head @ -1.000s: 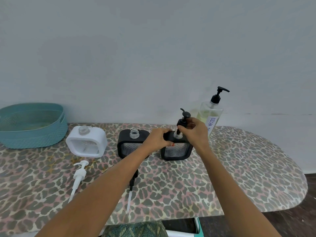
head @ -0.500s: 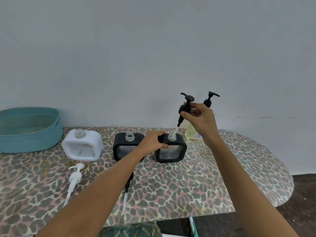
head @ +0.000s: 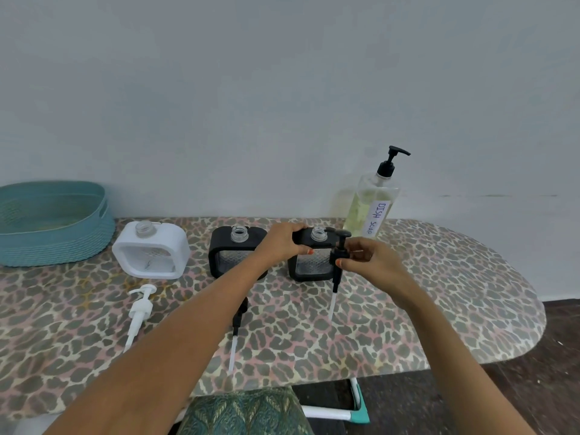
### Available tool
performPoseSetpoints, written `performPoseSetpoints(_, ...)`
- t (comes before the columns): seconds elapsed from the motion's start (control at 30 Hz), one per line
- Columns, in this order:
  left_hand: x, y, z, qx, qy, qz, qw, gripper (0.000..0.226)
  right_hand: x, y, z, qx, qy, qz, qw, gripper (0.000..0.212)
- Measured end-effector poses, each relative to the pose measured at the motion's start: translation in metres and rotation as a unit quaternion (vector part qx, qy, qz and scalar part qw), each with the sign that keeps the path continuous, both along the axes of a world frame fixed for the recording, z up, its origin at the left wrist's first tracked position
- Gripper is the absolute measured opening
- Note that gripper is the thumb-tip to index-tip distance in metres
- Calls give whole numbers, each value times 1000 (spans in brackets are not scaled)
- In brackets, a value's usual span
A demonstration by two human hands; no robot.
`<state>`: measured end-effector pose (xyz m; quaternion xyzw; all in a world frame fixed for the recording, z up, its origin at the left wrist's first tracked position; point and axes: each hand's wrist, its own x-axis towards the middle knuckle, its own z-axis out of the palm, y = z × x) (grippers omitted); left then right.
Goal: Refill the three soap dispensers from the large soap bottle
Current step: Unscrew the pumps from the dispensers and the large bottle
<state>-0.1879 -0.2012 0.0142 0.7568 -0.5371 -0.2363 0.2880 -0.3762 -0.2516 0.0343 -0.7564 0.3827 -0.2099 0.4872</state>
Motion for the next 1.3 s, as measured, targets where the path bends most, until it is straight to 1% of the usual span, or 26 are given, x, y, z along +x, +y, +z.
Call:
performPoseSetpoints(0.17, 0, 0, -1, -11, 2, 6, 1000, 62, 2, 2, -38, 74, 38, 7, 997, 23)
performPoseSetpoints(0.4, 0, 0, -4, -12, 15, 12, 1000, 65, 7, 1, -71, 132, 84, 17, 988, 14)
performPoseSetpoints(0.53, 1, -1, -4, -8, 12, 11, 1000, 64, 11, 1, -84, 143, 110, 15, 983, 18)
performPoseSetpoints(0.7, 1, 0, -3, -6, 15, 12, 1000, 63, 12, 1, -93, 160, 94, -13, 982, 7)
performPoseSetpoints(0.77, 0, 0, -3, -6, 18, 12, 1000, 62, 12, 1, -94, 159, 95, -15, 983, 11)
performPoseSetpoints(0.87, -2, 1, -3, -7, 28, 14, 999, 60, 11, 1, -94, 149, 87, -20, 985, 26)
performPoseSetpoints(0.93, -3, 0, -2, -3, 29, 13, 999, 59, 10, 1, -94, 142, 76, -24, 987, 31)
performPoseSetpoints(1.13, -8, 1, 1, 12, 33, 12, 999, 58, 3, 2, -90, 113, 64, -25, 991, 30)
performPoseSetpoints(1.3, -11, 5, 9, -5, 24, 29, 999, 69, -7, -2, -78, 59, 40, -46, 996, 27)
